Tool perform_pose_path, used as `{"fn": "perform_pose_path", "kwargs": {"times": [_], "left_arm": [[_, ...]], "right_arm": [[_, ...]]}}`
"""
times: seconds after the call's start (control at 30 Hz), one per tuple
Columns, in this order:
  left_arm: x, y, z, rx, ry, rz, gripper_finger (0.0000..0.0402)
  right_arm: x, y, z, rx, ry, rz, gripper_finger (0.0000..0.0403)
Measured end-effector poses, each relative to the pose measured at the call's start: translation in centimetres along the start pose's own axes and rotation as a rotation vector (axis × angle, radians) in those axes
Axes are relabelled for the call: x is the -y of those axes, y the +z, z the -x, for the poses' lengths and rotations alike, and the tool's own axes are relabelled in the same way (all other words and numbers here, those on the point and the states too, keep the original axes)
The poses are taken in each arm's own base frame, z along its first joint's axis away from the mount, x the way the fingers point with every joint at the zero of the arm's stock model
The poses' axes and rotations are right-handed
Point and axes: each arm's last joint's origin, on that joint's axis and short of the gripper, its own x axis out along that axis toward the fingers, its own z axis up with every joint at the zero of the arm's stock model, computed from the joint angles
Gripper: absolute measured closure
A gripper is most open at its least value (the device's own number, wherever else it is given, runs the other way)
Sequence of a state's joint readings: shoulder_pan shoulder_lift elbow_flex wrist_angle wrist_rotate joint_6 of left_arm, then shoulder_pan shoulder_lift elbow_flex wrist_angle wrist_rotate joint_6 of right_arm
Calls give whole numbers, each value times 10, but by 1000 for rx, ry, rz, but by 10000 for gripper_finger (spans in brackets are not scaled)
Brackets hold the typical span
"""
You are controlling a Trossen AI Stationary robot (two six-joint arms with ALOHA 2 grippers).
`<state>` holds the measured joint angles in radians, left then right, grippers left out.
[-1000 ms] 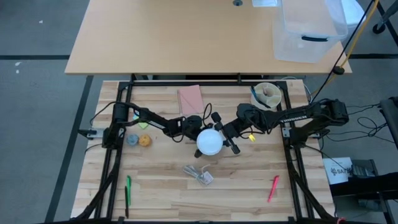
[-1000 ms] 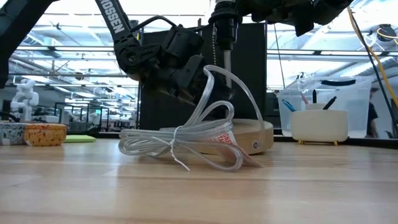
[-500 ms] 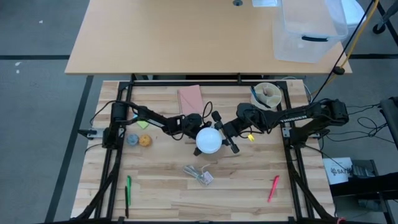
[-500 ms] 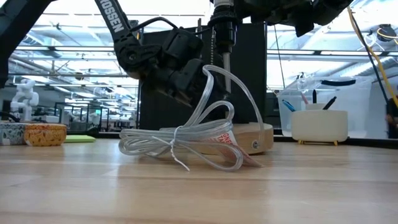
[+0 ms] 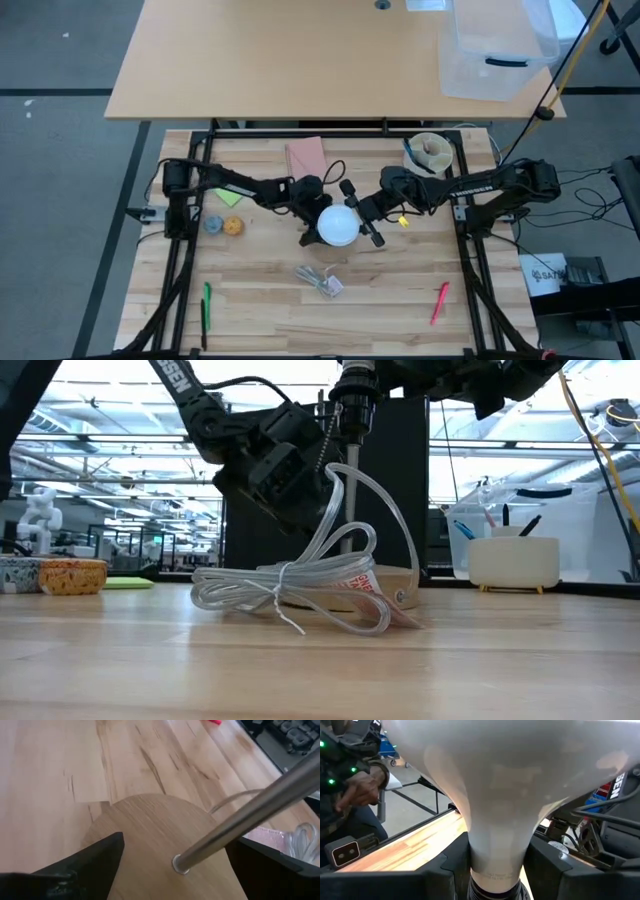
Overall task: Screw lightbulb
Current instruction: Remove the lightbulb from the lamp
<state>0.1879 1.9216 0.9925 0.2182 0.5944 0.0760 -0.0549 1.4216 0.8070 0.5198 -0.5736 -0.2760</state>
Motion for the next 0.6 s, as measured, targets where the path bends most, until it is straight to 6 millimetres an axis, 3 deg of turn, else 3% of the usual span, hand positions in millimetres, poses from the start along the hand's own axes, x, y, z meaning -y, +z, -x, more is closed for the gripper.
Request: {"fn": "perform_pose_path", "kwargs": {"times": [0.23,0.43,0.6], "left_arm": [[9,11,19,-17,71,-1,45],[19,-5,15,-212,145,-19,45],[29,-12,9,-245,120,-39,45]], "right_arm": [[1,0,1,7,4,6,262],[2,-1,1,-8,-20,-6,262],[3,-1,2,-7,-11,-13,262]]}}
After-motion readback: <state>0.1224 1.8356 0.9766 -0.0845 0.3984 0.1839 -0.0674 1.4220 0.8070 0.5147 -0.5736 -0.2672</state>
